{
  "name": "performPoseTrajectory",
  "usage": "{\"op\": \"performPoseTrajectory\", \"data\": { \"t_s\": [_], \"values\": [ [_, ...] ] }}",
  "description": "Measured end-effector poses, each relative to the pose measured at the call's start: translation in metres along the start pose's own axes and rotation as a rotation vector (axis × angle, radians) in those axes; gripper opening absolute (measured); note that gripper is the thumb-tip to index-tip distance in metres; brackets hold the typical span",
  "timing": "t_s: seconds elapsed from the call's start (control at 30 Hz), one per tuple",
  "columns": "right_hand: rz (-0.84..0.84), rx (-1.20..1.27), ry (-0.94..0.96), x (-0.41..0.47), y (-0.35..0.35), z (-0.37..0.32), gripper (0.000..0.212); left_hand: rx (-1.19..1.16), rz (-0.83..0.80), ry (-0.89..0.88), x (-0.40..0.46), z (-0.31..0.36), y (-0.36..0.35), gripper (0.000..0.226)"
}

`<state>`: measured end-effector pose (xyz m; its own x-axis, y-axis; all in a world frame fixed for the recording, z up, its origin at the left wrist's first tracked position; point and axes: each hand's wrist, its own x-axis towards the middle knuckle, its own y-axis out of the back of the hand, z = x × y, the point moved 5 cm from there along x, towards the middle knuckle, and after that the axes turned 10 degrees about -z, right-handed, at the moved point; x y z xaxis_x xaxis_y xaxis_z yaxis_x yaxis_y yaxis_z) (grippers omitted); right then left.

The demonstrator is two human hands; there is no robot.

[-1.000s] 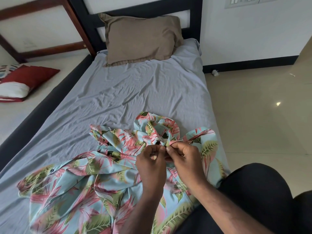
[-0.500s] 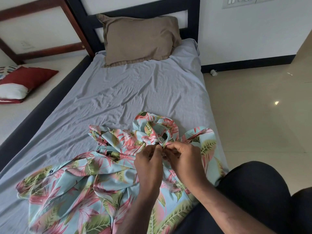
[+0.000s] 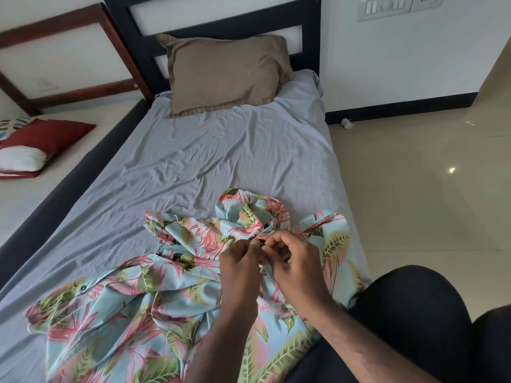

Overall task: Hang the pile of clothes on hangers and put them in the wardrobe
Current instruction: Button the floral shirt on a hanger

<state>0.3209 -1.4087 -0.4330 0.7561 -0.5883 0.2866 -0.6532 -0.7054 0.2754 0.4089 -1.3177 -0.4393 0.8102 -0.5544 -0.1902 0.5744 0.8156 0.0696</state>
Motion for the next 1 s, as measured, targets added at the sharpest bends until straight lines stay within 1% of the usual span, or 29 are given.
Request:
{"op": "performPoseTrajectory", "data": {
  "t_s": [0.07, 0.13, 0.23, 0.3, 0.4, 0.47, 0.5, 0.53, 0.57, 0.63, 0.7, 0.77, 0.87, 0.93, 1.0],
  "values": [
    [-0.028, 0.180, -0.099, 0.004, 0.001, 0.007, 0.014, -0.255, -0.159, 0.089, -0.002, -0.001, -0.010, 0.033],
    [-0.080, 0.467, -0.234, 0.007, -0.002, 0.015, 0.015, -0.361, -0.245, 0.102, -0.004, -0.004, -0.014, 0.031],
    [-0.135, 0.796, -0.345, 0.009, -0.010, 0.022, 0.014, -0.371, -0.200, -0.003, 0.003, -0.010, -0.005, 0.011],
    [-0.122, 0.862, -0.368, 0.008, -0.012, 0.024, 0.012, -0.304, -0.182, -0.100, 0.008, -0.005, 0.000, 0.008],
    [-0.058, 0.846, -0.390, 0.008, -0.008, 0.029, 0.015, -0.199, -0.196, -0.166, 0.012, -0.003, 0.002, 0.013],
    [-0.036, 0.810, -0.364, 0.009, -0.005, 0.027, 0.016, -0.114, -0.233, -0.198, 0.013, -0.004, 0.001, 0.023],
    [-0.030, 0.777, -0.345, 0.009, -0.003, 0.024, 0.021, -0.059, -0.247, -0.223, 0.014, -0.004, 0.001, 0.030],
    [-0.018, 0.695, -0.318, 0.010, -0.001, 0.022, 0.029, -0.006, -0.244, -0.250, 0.016, -0.003, 0.001, 0.036],
    [0.000, 0.562, -0.291, 0.011, 0.002, 0.021, 0.037, 0.048, -0.222, -0.270, 0.019, -0.003, 0.002, 0.040],
    [0.049, 0.297, -0.245, 0.012, 0.006, 0.021, 0.043, 0.149, -0.197, -0.318, 0.021, 0.003, 0.000, 0.039],
    [0.130, 0.173, -0.228, 0.015, 0.011, 0.026, 0.037, 0.257, -0.192, -0.375, 0.023, 0.006, -0.004, 0.031],
    [0.185, 0.163, -0.273, 0.015, 0.014, 0.035, 0.029, 0.445, -0.129, -0.430, 0.028, 0.002, 0.000, 0.030],
    [0.197, 0.190, -0.339, 0.016, 0.017, 0.044, 0.019, 0.670, -0.083, -0.425, 0.038, -0.014, 0.011, 0.035],
    [0.186, 0.188, -0.340, 0.017, 0.019, 0.046, 0.011, 0.738, -0.071, -0.410, 0.040, -0.023, 0.017, 0.034],
    [0.174, 0.176, -0.317, 0.018, 0.019, 0.046, 0.007, 0.794, -0.074, -0.421, 0.040, -0.029, 0.016, 0.038]
  ]
}}
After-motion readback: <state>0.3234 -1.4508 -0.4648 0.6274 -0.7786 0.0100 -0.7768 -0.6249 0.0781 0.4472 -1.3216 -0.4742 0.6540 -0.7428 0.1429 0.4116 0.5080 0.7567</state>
